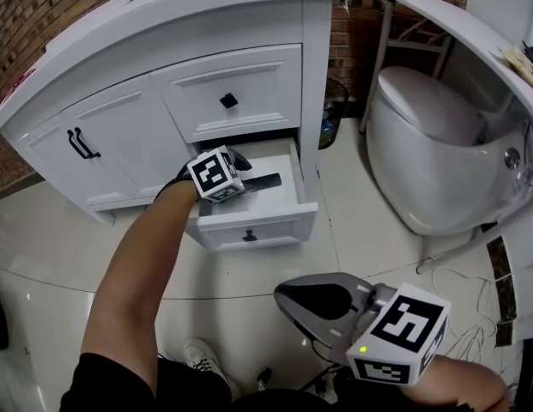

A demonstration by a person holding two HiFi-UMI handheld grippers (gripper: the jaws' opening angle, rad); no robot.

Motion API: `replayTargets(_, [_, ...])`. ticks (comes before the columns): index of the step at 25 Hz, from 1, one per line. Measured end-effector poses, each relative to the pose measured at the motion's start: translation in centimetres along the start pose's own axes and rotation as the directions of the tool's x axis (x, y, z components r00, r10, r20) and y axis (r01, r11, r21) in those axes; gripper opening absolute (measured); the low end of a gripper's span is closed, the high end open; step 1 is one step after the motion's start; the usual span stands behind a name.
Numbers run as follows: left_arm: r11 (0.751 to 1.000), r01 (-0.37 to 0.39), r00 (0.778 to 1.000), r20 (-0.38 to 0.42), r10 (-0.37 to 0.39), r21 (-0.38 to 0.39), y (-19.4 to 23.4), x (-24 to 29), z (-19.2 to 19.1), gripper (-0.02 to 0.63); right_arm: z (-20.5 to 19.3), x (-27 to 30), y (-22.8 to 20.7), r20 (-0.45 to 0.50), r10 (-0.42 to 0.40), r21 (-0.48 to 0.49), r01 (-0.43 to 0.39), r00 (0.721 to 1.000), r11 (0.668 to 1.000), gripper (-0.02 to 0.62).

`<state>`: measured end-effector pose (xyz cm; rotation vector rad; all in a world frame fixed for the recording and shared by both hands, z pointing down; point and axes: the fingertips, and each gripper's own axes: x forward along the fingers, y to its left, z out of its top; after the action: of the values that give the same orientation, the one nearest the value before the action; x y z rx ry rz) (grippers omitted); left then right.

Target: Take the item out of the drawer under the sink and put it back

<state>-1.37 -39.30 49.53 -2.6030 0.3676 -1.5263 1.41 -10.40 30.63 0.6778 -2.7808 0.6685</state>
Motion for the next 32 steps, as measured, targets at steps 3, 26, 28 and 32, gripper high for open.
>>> replayTargets(3, [0.999, 0.047, 0.998, -0.043, -0.046, 0.024, -0.3, 1.2, -1.1, 0.202, -0.1, 0.1, -0.4, 0.000, -0.007, 0.019, 0.007, 1.000, 1.000, 0.003])
replayTargets(26, [0.967, 0.208, 0.971, -0.084, -0.222, -0.149, -0.4, 4.5, -2.7, 0.212, -0.4, 0.8, -1.7, -0.013, -0.005, 0.072, 0.006, 1.000, 0.997, 0.003])
replayTargets(28, [0.966, 0.202, 0.972, -0.085, -0.217, -0.159, -0.3, 4.5, -2.6, 0.212, -0.2, 0.8, -1.8, -0.010, -0.005, 0.071, 0.006, 1.000, 0.997, 0.003])
replayTargets(32, [0.966, 0.200, 0.973, -0.084, -0.215, -0.161, -0.6, 4.4, -2.7, 0.173, 0.0, 0.7, -1.5, -0.003, 0.000, 0.067, 0.000, 1.000, 0.998, 0.003])
